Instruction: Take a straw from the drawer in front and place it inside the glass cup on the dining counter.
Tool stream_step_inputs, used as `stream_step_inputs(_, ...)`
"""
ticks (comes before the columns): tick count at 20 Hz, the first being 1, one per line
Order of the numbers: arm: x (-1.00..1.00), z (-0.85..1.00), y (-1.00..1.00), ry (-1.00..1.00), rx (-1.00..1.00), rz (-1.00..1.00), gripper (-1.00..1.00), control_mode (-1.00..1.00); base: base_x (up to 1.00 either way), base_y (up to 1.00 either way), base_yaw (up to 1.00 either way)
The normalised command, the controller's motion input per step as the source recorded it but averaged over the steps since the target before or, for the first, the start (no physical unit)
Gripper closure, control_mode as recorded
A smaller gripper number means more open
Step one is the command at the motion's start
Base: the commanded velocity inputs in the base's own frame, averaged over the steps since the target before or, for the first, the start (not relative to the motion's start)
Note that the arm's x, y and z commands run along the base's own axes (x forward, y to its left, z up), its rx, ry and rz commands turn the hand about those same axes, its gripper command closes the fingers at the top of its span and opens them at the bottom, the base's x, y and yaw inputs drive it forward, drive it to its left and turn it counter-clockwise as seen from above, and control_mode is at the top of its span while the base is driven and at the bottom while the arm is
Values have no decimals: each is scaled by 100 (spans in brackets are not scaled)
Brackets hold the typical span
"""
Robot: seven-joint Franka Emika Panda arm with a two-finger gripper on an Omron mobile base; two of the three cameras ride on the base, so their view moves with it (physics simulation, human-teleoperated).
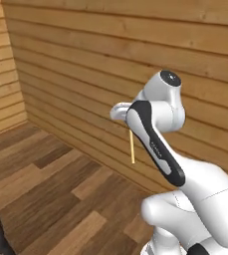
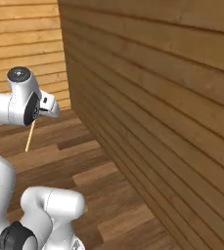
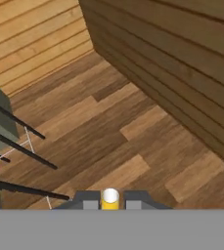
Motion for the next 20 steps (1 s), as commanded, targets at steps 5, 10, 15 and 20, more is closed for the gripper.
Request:
stream_step_inputs(5, 0, 0, 0, 0, 0, 0, 100, 100, 67, 0, 88)
stream_step_inputs(10, 0, 0, 0, 0, 0, 0, 100, 100, 61, 0, 88)
stream_step_inputs(15, 0, 0, 0, 0, 0, 0, 100, 100, 57, -3, 87)
stream_step_inputs(20, 0, 0, 0, 0, 0, 0, 100, 100, 37, -28, 80)
